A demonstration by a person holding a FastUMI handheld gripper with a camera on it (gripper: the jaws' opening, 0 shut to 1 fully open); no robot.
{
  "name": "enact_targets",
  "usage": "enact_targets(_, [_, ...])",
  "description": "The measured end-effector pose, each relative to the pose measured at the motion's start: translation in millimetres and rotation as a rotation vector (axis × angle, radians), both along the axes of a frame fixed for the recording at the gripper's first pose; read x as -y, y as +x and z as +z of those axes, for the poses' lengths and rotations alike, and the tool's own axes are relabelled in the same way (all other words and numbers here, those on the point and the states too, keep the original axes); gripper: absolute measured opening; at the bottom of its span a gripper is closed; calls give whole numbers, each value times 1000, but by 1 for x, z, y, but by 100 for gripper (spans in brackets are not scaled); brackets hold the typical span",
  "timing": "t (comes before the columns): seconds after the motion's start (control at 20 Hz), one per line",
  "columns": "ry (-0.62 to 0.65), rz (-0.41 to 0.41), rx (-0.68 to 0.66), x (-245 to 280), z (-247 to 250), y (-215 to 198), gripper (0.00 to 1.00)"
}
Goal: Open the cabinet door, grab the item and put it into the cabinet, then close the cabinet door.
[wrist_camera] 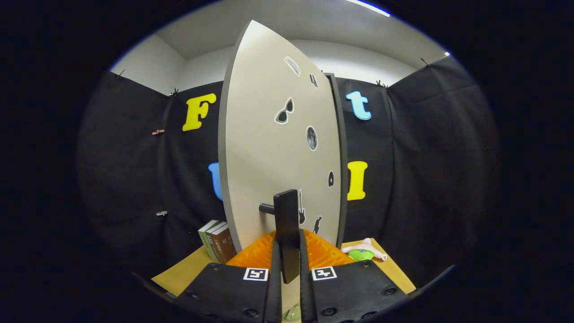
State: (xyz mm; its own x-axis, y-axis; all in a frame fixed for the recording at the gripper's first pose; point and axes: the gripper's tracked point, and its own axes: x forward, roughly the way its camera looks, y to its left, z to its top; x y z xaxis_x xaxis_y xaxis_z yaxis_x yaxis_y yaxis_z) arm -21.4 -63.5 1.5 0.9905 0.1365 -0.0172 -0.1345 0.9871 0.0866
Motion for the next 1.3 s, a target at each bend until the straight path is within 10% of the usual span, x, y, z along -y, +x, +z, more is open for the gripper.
enact_targets(0.8, [-60,-344,78,156,15,-35,14])
enact_targets(1.05, [-90,-333,81,148,16,-50,14])
enact_targets(1.3, [-80,-298,47,117,13,-70,54])
